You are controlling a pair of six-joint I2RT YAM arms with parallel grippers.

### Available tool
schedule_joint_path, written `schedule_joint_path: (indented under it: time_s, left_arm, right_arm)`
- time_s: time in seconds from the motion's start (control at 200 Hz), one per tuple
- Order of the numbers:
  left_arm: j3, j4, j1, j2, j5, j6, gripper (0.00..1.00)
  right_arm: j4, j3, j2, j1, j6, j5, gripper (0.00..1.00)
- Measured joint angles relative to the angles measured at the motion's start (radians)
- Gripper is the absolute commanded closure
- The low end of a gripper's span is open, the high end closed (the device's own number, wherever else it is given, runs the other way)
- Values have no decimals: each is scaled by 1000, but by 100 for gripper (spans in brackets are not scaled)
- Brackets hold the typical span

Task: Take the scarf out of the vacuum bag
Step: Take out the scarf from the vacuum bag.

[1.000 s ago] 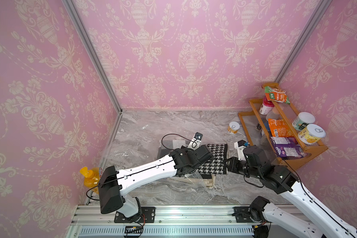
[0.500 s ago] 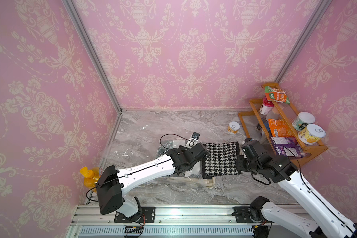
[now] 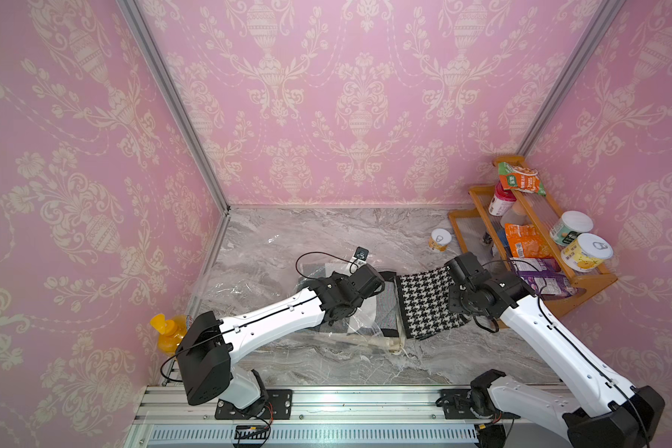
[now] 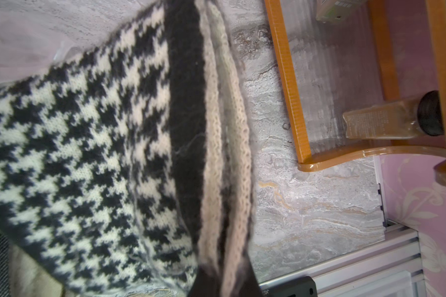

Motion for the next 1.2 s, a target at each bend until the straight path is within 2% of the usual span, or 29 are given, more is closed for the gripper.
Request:
schedule_joint_path:
  time_s: [0.4, 0.715, 0.855, 1.2]
  left_arm:
    - [-30, 3, 10, -58, 4, 4, 100]
    - [-40, -29, 77, -125, 28, 10, 100]
    - [-40, -55, 100, -134, 35, 18, 100]
    - [-26, -129, 219, -175, 48, 41, 100]
  right_arm:
    - [57, 8, 166, -106, -51, 33, 100]
    - [74, 37, 237, -198, -75, 113, 100]
    - [79, 100, 281, -224, -93, 124, 100]
    - [142, 310, 546, -224, -125, 112, 100]
